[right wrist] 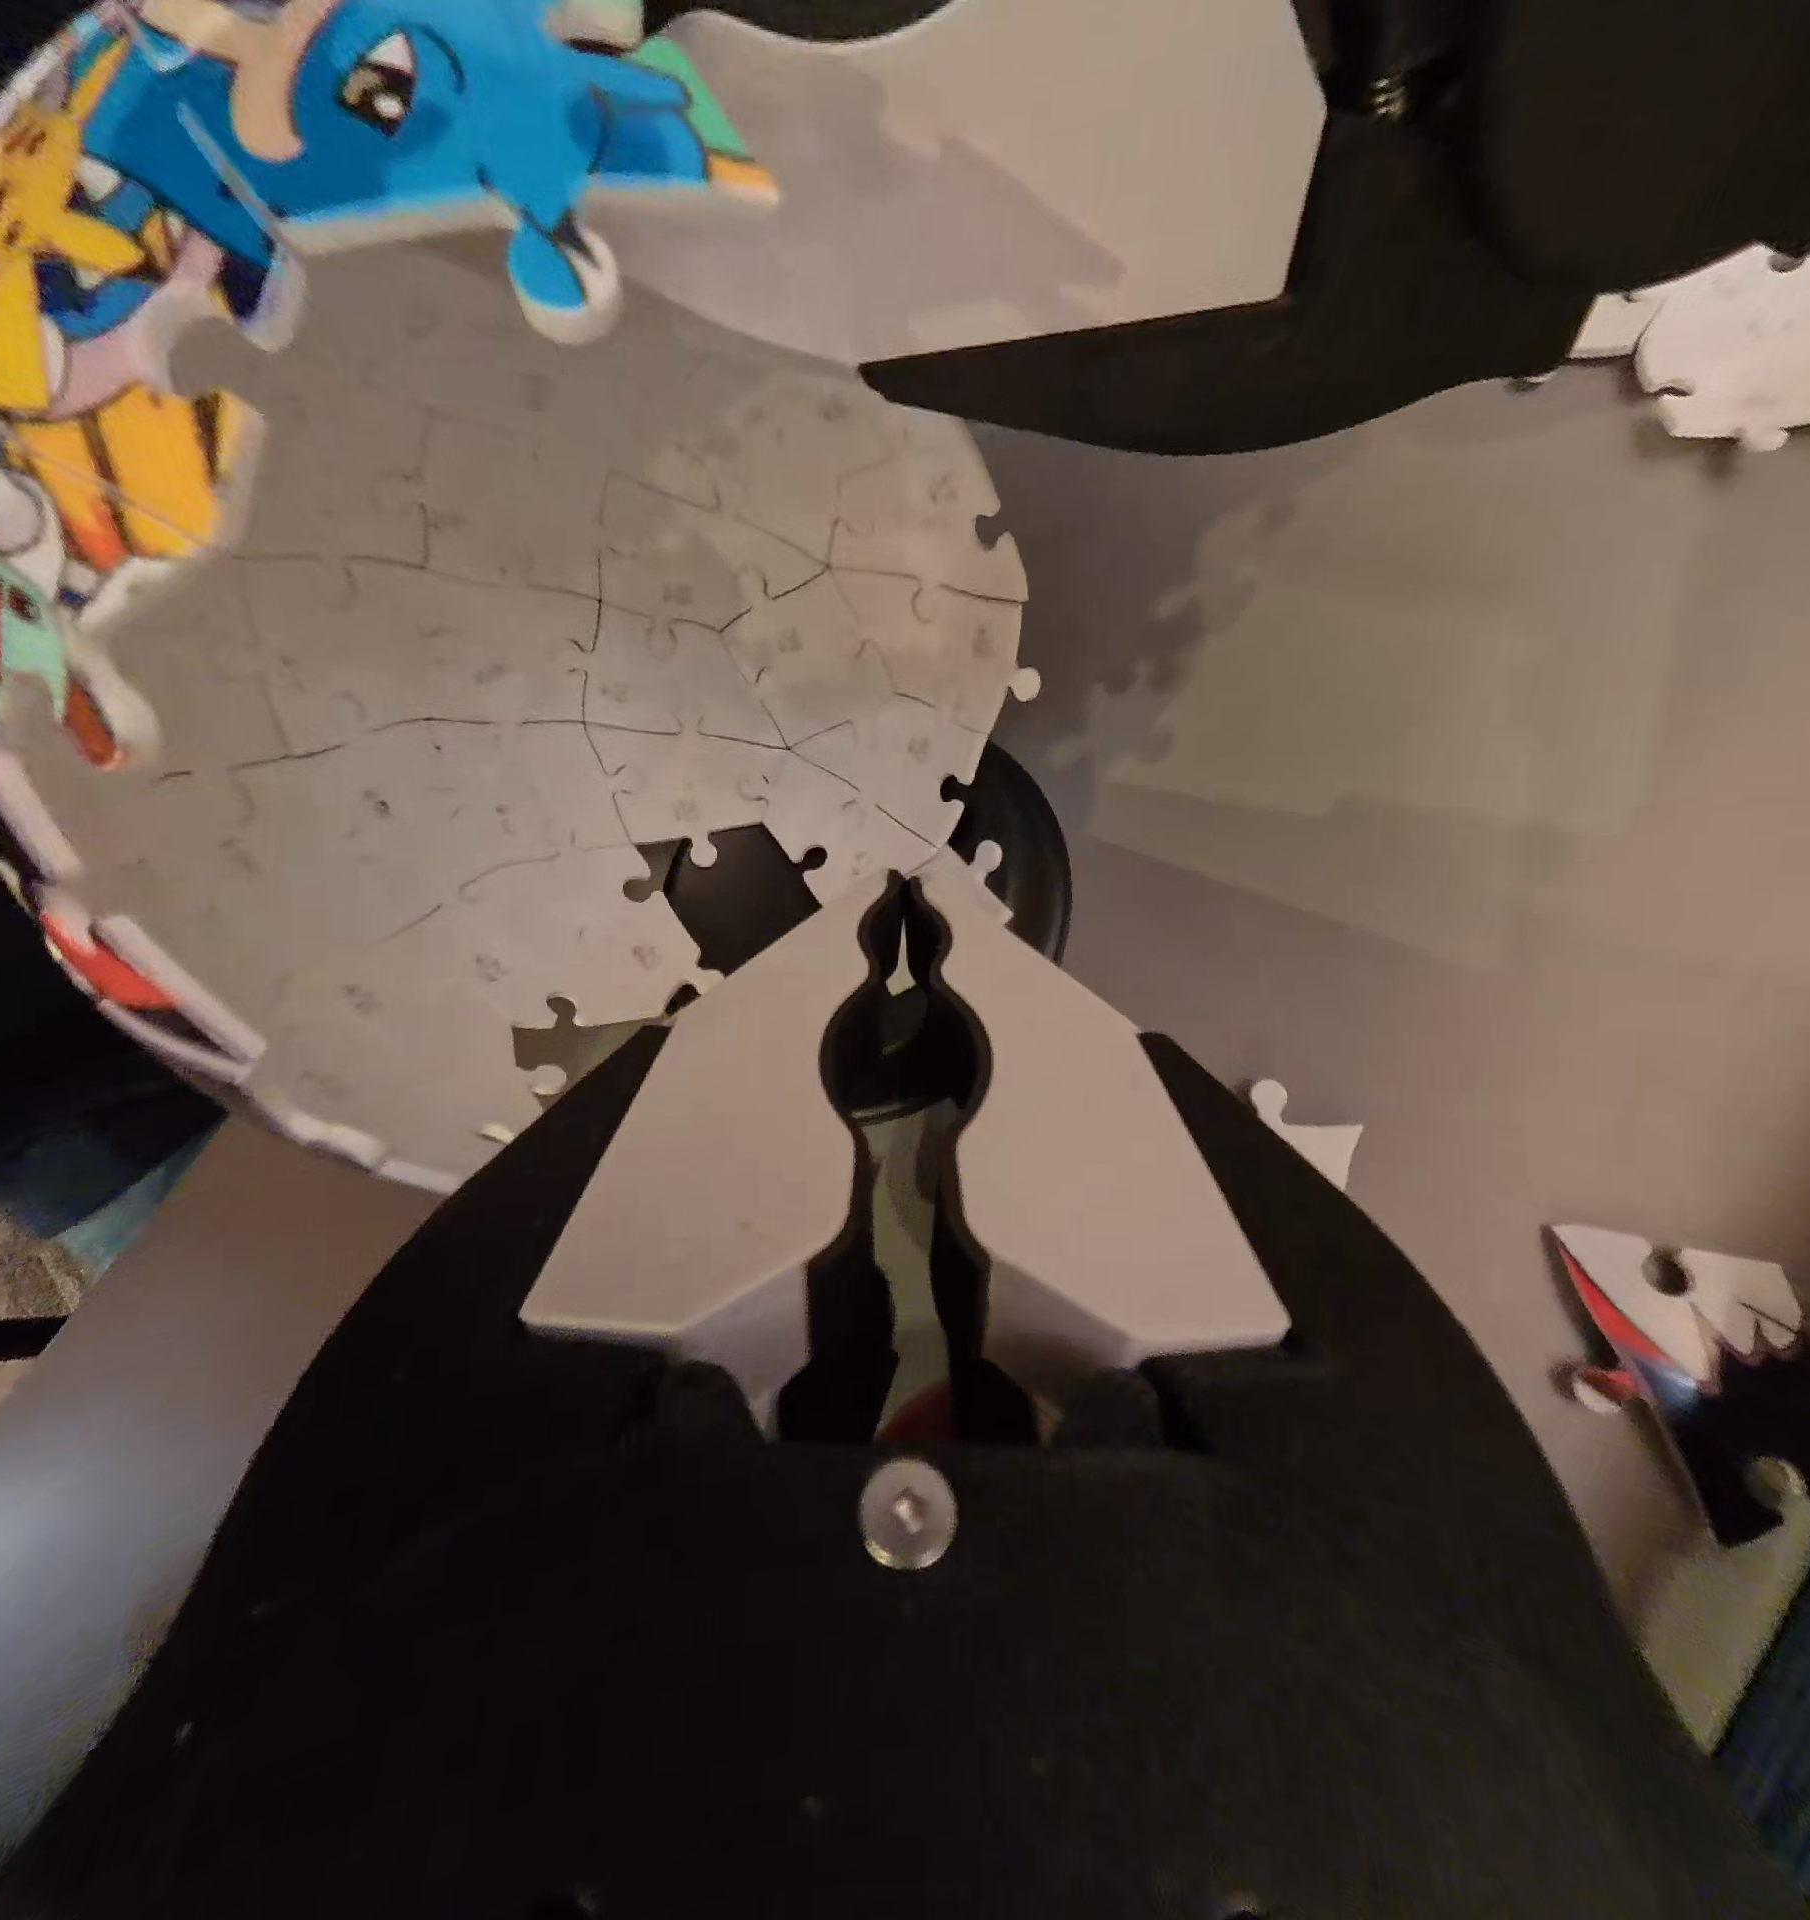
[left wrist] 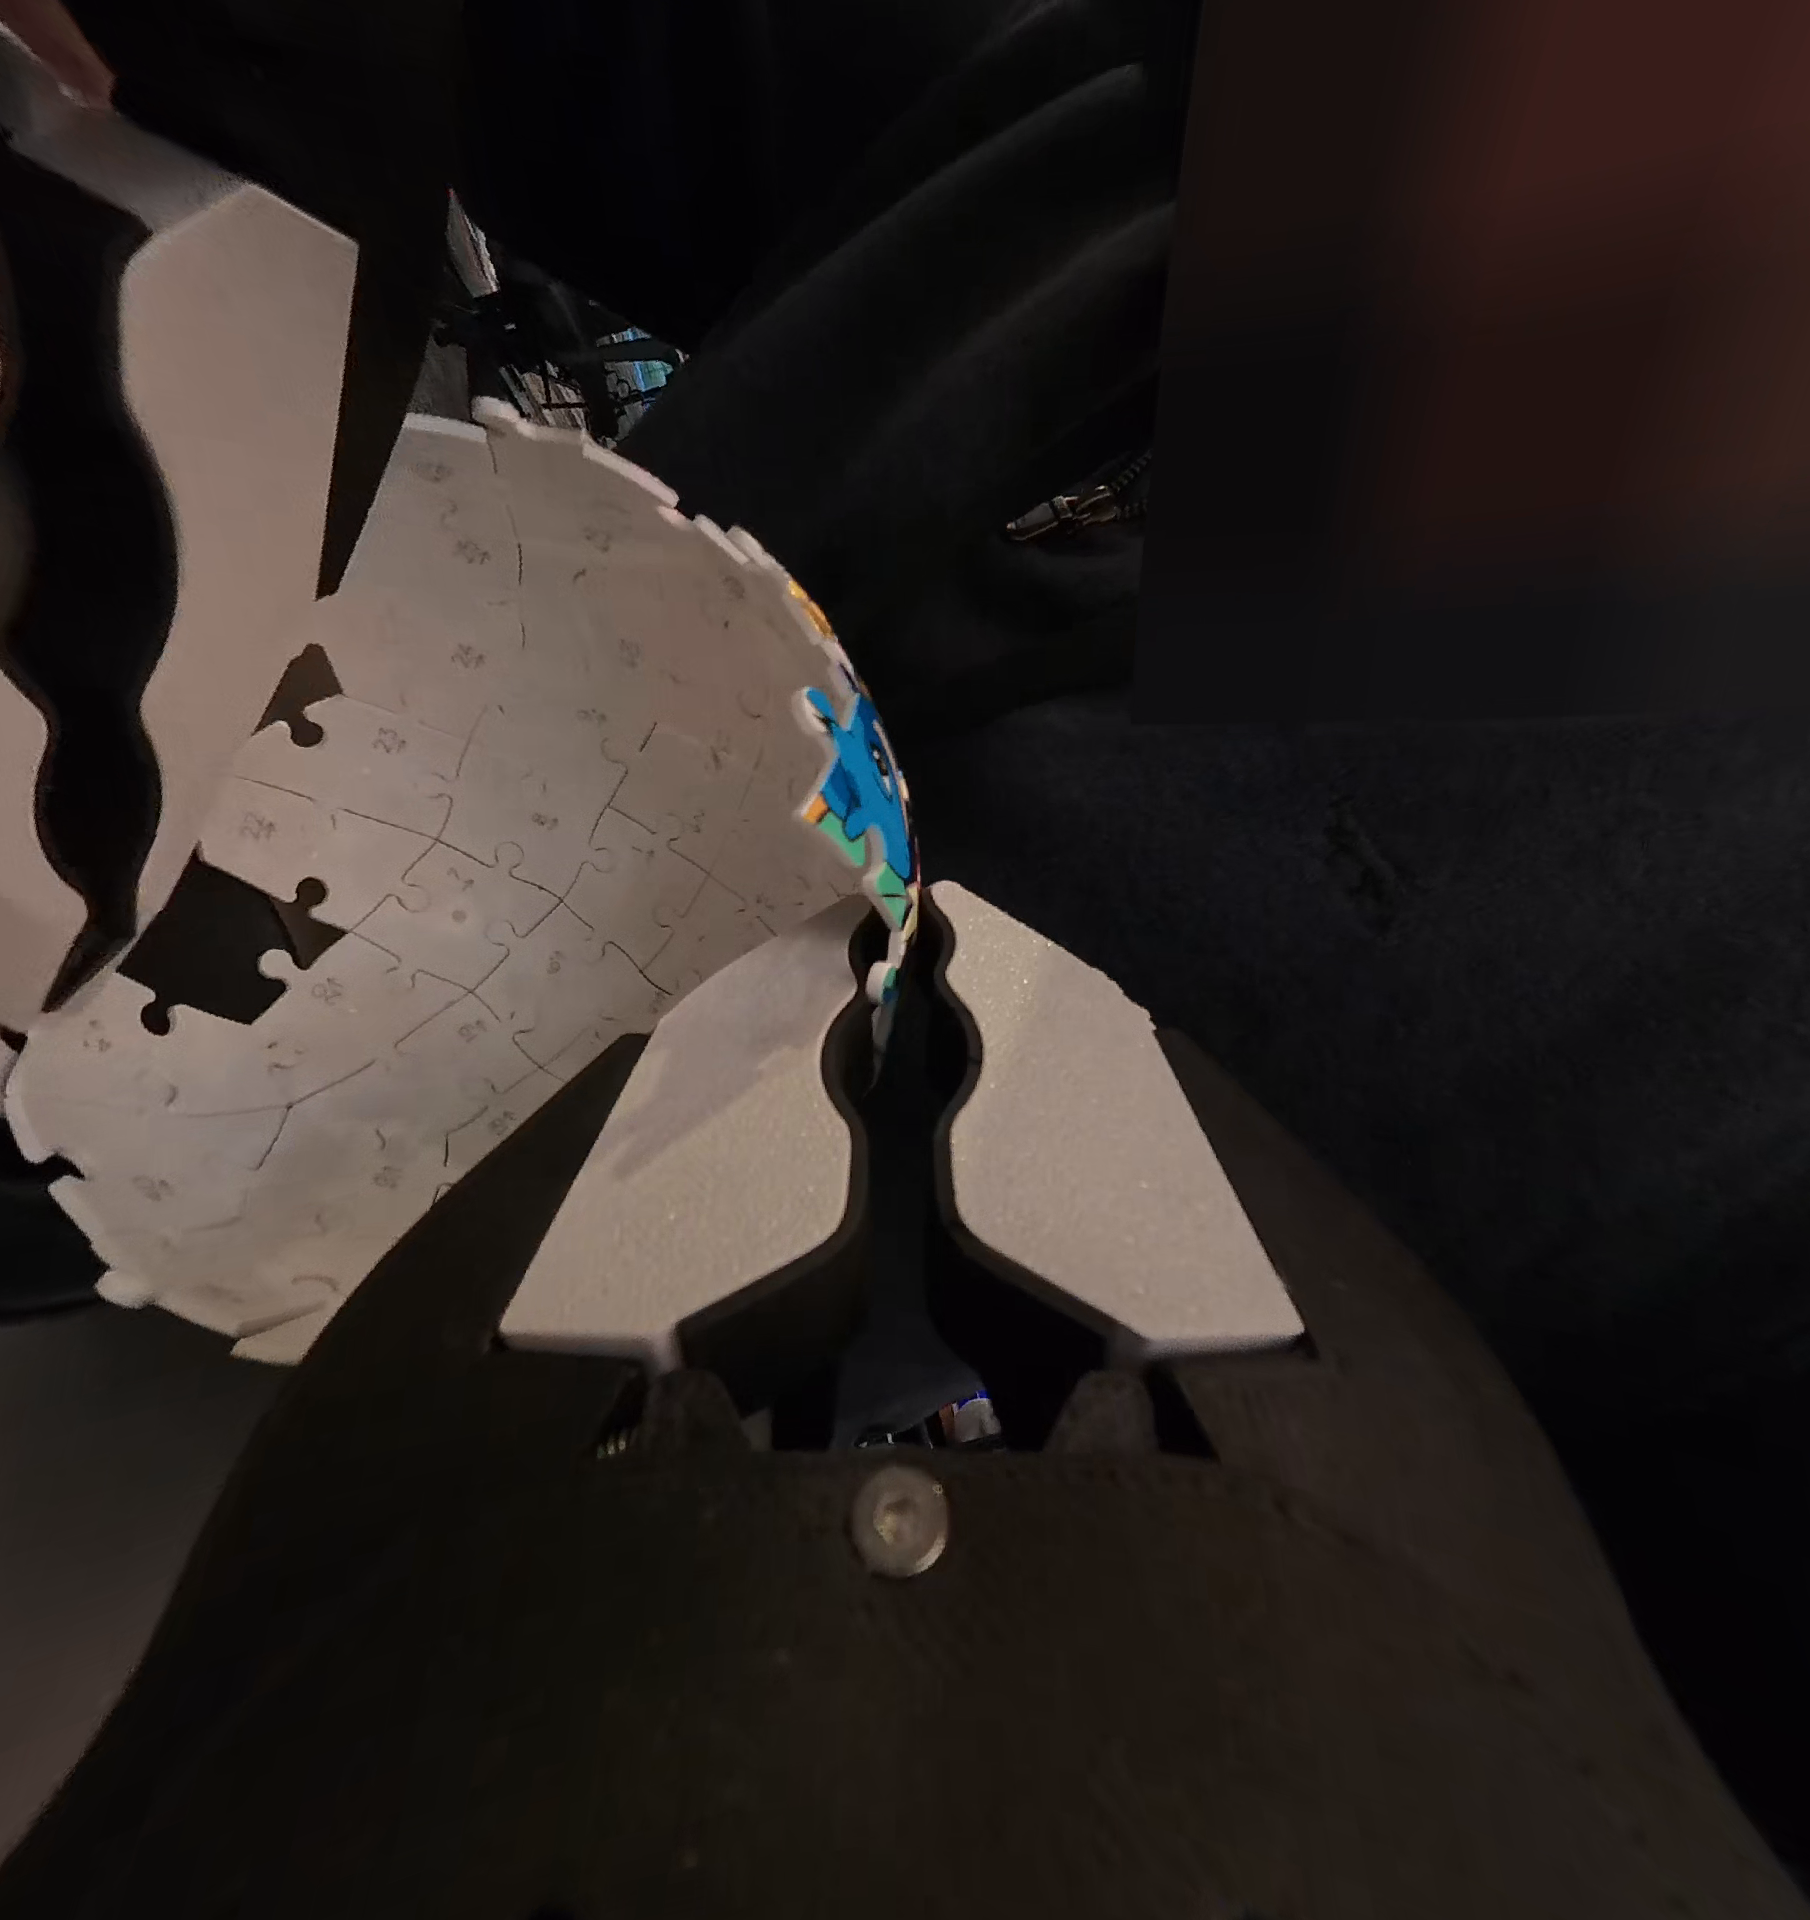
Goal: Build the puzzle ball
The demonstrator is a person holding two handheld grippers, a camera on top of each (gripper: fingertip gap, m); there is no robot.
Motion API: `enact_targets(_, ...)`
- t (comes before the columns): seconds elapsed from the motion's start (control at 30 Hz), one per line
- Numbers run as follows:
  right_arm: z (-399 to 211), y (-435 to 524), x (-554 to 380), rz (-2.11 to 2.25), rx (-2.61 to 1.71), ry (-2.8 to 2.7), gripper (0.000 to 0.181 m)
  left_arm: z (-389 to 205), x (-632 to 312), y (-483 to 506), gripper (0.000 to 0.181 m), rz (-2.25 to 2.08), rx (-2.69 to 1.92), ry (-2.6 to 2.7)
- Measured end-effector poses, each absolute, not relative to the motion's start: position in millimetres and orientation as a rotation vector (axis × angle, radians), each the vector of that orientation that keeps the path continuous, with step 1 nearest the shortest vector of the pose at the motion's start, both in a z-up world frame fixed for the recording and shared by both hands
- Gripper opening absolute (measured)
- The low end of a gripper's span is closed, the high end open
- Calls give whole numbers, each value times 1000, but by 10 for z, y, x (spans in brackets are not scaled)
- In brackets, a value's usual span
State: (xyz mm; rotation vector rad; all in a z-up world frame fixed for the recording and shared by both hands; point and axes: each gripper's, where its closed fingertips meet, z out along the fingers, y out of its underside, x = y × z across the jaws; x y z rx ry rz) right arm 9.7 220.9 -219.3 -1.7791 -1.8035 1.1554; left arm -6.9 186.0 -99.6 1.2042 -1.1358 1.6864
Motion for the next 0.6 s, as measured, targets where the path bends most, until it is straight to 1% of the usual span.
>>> enact_targets(0.6, -2202, 2167, 34, 1127, -1744, -1844, 0, -994, -106, 1771, 5, 1679, 1289, -1100)
